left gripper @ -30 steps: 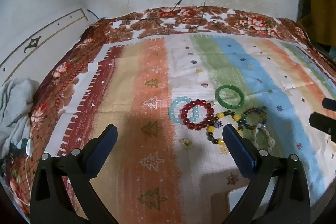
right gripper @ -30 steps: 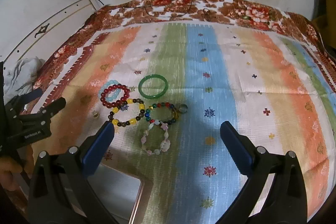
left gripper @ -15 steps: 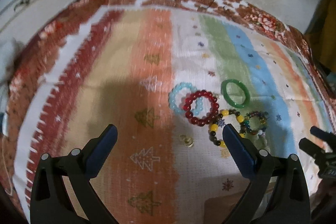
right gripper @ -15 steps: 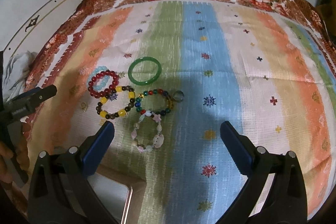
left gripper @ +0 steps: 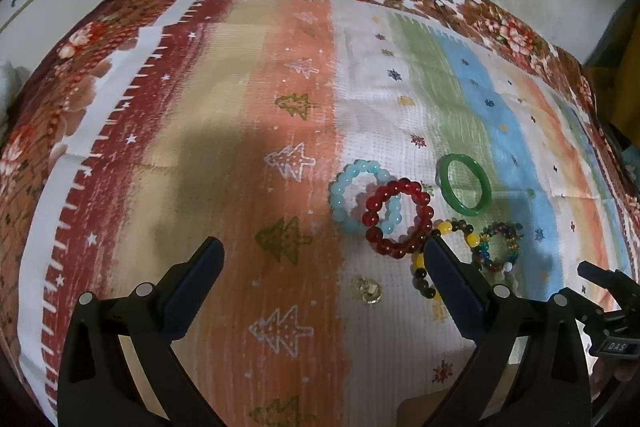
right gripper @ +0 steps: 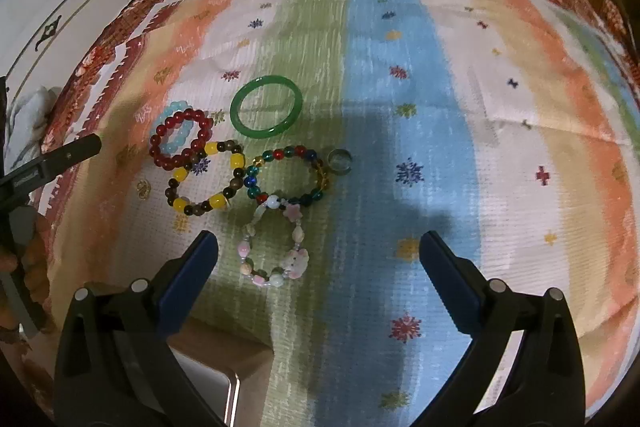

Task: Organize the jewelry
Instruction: 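Move left tool to red bead bracelet while right tool approaches white-pink charm bracelet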

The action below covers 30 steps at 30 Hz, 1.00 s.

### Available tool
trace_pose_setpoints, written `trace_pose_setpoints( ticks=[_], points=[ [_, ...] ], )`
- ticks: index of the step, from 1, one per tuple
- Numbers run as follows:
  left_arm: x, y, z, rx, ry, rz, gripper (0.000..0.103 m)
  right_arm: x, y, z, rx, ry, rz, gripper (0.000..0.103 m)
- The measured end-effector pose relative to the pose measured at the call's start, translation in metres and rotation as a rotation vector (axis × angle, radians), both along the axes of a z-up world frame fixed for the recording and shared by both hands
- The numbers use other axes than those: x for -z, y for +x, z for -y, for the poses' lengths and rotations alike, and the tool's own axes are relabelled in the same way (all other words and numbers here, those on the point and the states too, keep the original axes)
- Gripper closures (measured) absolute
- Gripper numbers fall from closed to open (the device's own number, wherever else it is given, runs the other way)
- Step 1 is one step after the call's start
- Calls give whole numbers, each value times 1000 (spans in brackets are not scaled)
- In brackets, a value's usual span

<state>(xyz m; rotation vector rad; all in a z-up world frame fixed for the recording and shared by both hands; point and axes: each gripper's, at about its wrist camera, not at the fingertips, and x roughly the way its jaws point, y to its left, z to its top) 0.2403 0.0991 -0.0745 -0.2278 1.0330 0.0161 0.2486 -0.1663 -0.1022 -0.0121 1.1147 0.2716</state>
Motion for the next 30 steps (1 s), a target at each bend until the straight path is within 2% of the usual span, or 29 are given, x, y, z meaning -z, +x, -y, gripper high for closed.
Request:
trace_pose_setpoints(
  ticks=[3,7,9,20,22,23,27,30],
  points=[
    [4,10,2,23,-6,-13,14,7,5,-2,-10,-14,-27,4],
    [9,24,8,57,6,-30,18,17,11,-1,-13,36,-88,4],
    [11,28,10,68,6,-36,25,20,13,-2,-14,33,-98,4],
    [23,47,23,133,11,-77,38,35,25,-4,-11,45,-159,4],
    [25,51,25,146,10,-83,46,37,26,-2,-7,51,-167,6],
    [27,52,26,152,12,-87,48,38,26,-2,-4,55,-172,10],
    [33,58,32,173,31,-101,53,40,26,-1,1,66,-183,13],
    [36,62,34,184,39,-106,53,43,26,-2,0,69,-196,17]
  ],
)
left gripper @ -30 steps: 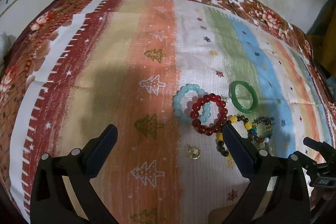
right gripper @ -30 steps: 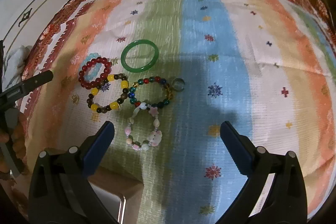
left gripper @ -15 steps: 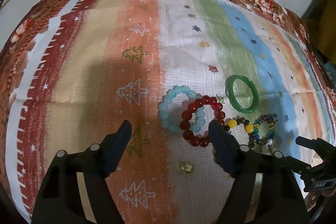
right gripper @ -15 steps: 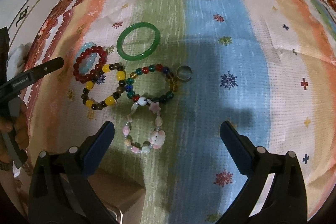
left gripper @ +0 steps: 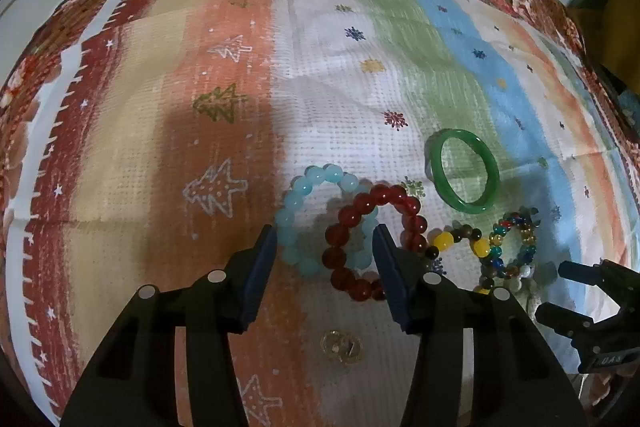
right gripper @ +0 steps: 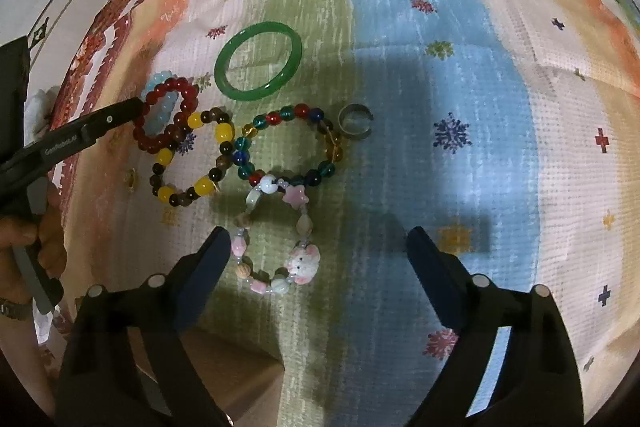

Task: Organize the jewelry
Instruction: 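Move left tool to red bead bracelet while right tool approaches white-pink charm bracelet, then close left tool on red bead bracelet while right tool grasps white-pink charm bracelet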

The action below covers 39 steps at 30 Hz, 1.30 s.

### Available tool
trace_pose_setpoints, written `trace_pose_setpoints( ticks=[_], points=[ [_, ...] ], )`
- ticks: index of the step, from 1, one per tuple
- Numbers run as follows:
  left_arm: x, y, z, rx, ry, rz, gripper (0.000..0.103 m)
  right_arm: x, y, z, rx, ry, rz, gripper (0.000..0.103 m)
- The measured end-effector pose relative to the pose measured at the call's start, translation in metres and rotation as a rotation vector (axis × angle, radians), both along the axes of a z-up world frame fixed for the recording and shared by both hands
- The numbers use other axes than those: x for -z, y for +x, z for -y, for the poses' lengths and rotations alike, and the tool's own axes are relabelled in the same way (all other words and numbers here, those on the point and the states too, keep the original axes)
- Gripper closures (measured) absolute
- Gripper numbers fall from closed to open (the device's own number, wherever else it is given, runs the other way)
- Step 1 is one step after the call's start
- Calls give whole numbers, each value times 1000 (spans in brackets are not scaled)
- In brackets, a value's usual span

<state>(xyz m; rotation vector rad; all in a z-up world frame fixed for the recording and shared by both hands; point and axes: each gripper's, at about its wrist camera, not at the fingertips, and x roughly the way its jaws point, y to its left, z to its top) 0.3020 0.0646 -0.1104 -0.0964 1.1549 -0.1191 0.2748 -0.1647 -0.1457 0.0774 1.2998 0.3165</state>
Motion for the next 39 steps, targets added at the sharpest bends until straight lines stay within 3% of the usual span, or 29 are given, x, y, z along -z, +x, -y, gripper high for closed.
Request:
trace_pose_setpoints(
  ticks=[10,17,23,25,26,28,29,30,39],
  points=[
    [8,7,9,39,58,6,60,6,8,-5,-6,-52,5,20],
    [7,7,16,86,86,15,78,9,11,-15,-26,-134,30,30],
    [20,8,18,106,119,-4,81,9,9,-22,-55,-167,34,44],
    [20,7,18,104,123,1,83,8,9,-23,-62,-163,30,54],
    [19,7,18,96,122,1,89,8,9,-23,-62,-153,26,62],
    [18,6,17,84,110,0,90,8,8,-23,-64,-137,18,75],
    [18,5,17,85,110,1,90,9,7,-23,-68,-130,14,88],
    [18,4,18,88,114,3,90,10,6,-23,-73,-120,7,93],
    [1,-2,18,85,80,36,90,3,0,-24,-100,-75,9,93]
  ],
)
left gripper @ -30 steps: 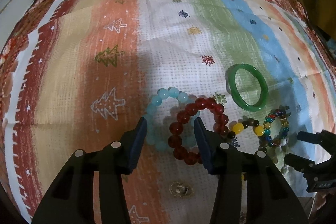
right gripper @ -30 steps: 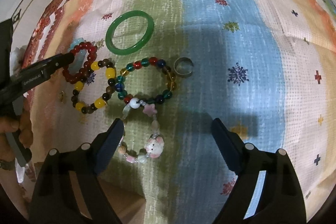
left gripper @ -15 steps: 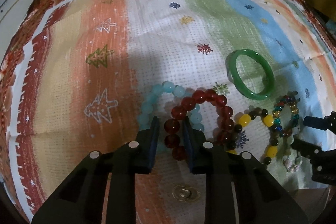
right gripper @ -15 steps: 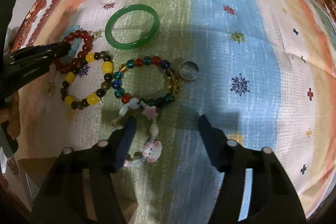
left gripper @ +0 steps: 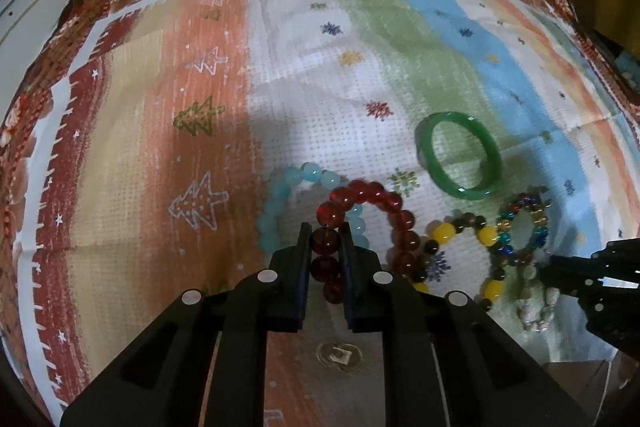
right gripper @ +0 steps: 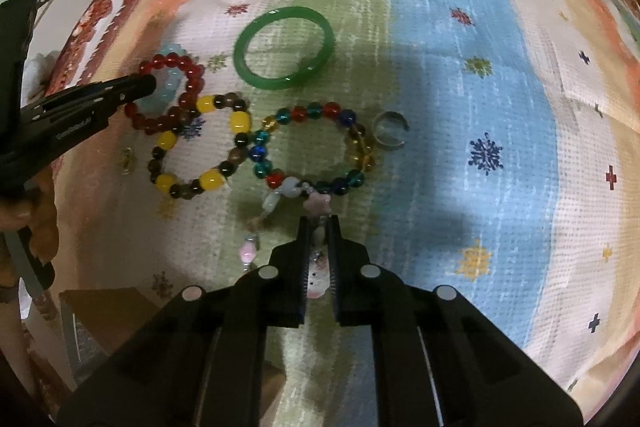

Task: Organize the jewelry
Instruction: 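Close left tool on red bead bracelet while right tool grasps white-pink charm bracelet, then lift and carry both bracelets over the silver tin with both tools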

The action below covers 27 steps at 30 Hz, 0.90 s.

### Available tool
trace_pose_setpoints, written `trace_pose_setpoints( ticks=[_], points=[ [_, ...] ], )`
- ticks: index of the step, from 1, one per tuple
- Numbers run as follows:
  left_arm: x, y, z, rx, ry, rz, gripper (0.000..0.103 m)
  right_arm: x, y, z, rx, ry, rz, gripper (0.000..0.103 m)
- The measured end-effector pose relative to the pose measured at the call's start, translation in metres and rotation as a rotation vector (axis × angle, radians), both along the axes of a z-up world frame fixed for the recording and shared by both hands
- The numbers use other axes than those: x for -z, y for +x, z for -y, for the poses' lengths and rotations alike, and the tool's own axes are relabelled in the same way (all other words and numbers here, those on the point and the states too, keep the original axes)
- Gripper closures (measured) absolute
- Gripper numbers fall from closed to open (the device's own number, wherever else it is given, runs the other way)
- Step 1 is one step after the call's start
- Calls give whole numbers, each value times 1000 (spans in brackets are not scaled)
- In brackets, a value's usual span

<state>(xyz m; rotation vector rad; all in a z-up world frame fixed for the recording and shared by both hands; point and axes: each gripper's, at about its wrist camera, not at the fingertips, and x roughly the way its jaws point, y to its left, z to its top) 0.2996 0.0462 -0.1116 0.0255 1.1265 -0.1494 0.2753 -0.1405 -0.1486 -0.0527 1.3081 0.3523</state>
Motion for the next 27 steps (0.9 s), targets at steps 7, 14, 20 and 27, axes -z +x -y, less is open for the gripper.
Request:
trace_pose_setpoints(
  ticks=[7,14,20,27],
  points=[
    [-9,-5,0,3,-4,16,90,-18,-3,-6,-16,7,40,93],
    [-24,-10,-2,-4,-29,42,90,-34,-7,-12,-52,39,85,93],
    [-36,-17,4,2,-26,65,90,-51,-11,-12,-60,61,132,93],
    [-50,-31,6,3,-42,93,90,-67,-18,-16,-75,82,160,93]
  ],
)
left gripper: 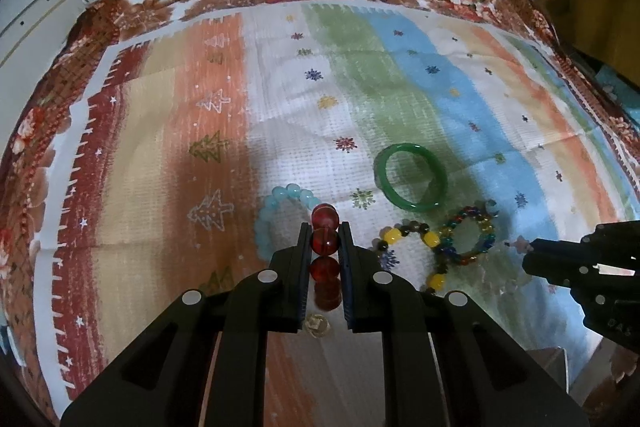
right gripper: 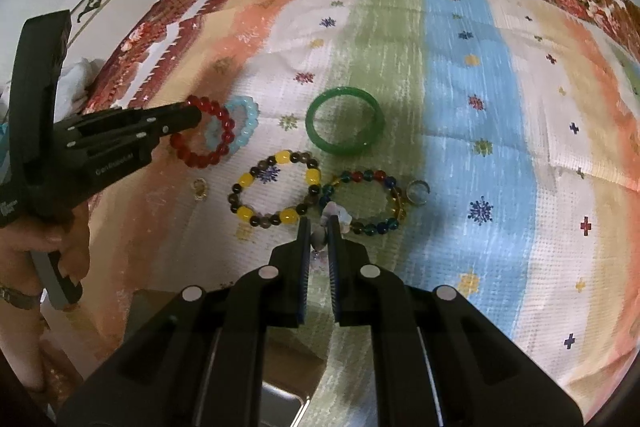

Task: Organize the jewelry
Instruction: 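Lift and carry both bracelets over the silver tin with both tools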

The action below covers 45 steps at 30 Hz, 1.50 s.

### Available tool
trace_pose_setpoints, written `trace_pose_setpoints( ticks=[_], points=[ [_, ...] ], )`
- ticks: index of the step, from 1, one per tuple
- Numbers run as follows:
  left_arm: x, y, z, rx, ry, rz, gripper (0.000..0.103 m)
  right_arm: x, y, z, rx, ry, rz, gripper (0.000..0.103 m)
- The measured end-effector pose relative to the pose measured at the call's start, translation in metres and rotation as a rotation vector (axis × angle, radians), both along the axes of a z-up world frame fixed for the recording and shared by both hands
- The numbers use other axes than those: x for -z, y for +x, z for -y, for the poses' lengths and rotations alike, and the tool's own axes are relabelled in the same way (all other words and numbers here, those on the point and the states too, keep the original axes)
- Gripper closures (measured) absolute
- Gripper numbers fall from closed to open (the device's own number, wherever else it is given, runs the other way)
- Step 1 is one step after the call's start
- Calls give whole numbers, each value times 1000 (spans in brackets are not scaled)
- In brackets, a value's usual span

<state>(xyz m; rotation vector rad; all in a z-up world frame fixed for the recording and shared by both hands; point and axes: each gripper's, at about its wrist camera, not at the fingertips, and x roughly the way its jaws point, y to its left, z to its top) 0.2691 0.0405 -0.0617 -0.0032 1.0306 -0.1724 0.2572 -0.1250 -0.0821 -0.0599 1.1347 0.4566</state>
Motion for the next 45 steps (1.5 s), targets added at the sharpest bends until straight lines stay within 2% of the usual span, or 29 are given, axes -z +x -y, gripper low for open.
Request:
trace_pose_setpoints(
  ticks=[12,27,45],
  points=[
    [-28,-32,4,-16,-21,51,90,-22,-18,-1,-20,7,56,93],
    [-60,-72,23,38,-62,126,90,-54,-52,14,-13,65,111,93],
    [-73,-112,34,89,-93,164,90,-80,-90,27,-29,111,170,93]
  ],
)
